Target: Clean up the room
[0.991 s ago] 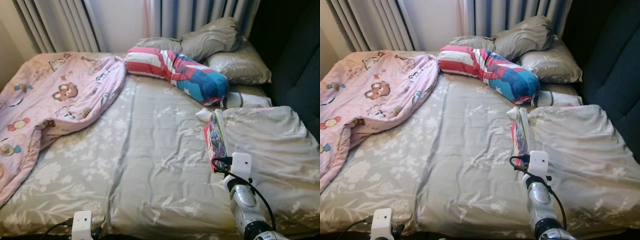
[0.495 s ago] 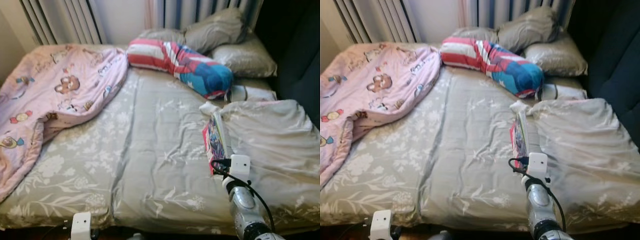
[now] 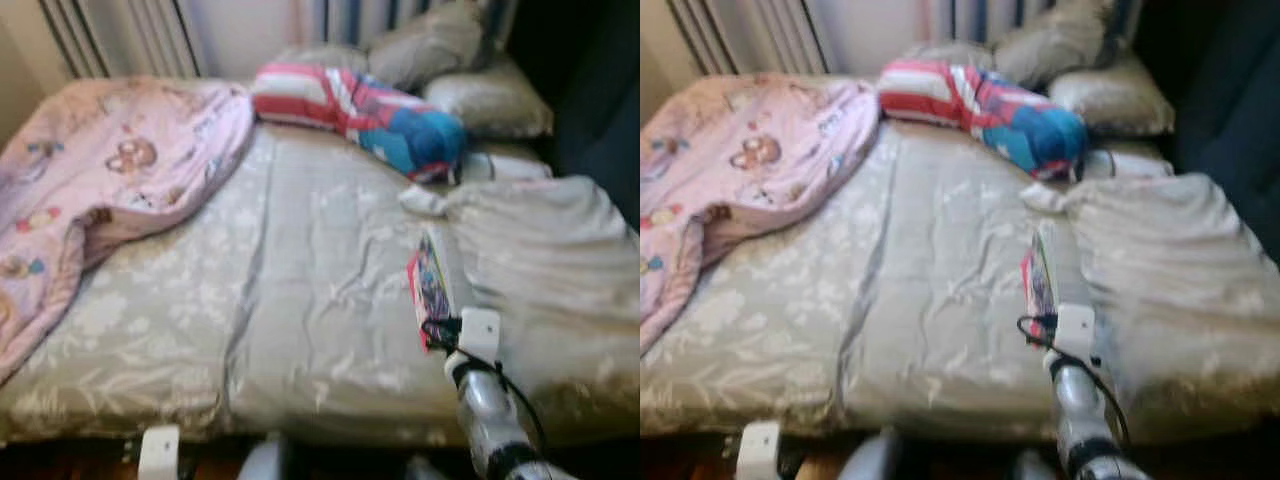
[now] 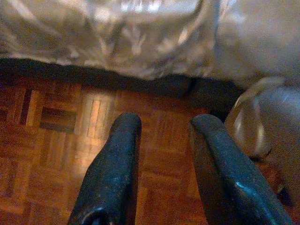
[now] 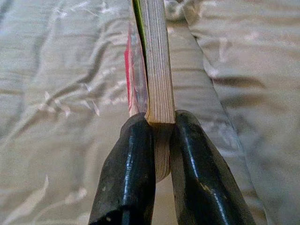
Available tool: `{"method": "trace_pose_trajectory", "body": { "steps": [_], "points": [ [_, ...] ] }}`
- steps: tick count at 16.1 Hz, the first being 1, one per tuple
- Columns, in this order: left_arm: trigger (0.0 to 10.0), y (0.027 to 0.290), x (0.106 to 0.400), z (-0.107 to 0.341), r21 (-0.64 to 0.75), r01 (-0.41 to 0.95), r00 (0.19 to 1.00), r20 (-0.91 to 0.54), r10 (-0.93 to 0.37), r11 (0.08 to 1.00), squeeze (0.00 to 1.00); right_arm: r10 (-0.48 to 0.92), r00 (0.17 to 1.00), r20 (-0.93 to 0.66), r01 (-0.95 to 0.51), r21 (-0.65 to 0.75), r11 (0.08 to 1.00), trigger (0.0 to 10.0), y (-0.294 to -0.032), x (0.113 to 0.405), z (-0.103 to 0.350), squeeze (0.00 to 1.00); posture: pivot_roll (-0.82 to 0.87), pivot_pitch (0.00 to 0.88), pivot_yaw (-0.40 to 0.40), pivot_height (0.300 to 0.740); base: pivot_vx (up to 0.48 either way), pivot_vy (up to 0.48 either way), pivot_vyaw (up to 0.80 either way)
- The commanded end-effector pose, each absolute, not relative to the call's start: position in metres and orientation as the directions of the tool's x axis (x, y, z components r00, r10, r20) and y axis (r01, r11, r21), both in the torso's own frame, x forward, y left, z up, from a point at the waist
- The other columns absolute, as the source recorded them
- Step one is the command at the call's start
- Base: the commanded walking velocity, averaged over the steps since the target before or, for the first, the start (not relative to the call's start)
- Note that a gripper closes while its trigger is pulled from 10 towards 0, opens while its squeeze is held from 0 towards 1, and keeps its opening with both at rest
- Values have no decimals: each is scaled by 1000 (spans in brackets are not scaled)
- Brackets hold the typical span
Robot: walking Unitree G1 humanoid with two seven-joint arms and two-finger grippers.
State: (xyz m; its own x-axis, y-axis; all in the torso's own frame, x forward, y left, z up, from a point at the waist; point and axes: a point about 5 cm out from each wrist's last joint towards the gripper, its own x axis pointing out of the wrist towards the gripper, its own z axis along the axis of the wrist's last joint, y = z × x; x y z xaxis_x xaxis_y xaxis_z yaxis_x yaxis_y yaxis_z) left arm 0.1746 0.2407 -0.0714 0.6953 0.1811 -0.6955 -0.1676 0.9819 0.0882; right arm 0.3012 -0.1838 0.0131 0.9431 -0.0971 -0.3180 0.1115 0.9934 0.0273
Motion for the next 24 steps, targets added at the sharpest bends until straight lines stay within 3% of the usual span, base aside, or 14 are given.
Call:
{"method": "trace_pose_trajectory", "body": {
  "steps": [1, 12, 24],
  "points": [
    [10000, 244, 171, -72, 97, -164, 687, -703, 184, 982, 0, -111, 951, -290, 124, 27, 992, 10000, -189, 311, 24, 0, 126, 154, 26, 651, 0, 0, 0],
    [10000, 253, 160, -72, 116, -142, 693, -697, 182, 983, 0, -126, 957, -261, 142, 41, 989, 10000, -212, 338, 56, 0, 169, 208, 57, 651, 0, 0, 0],
    [10000, 264, 137, -73, 136, -126, 708, -681, 185, 983, 0, 94, 985, -145, -75, 130, 989, 10000, -184, 359, 85, 0, 246, 305, 74, 651, 0, 0, 0]
  ]
}}
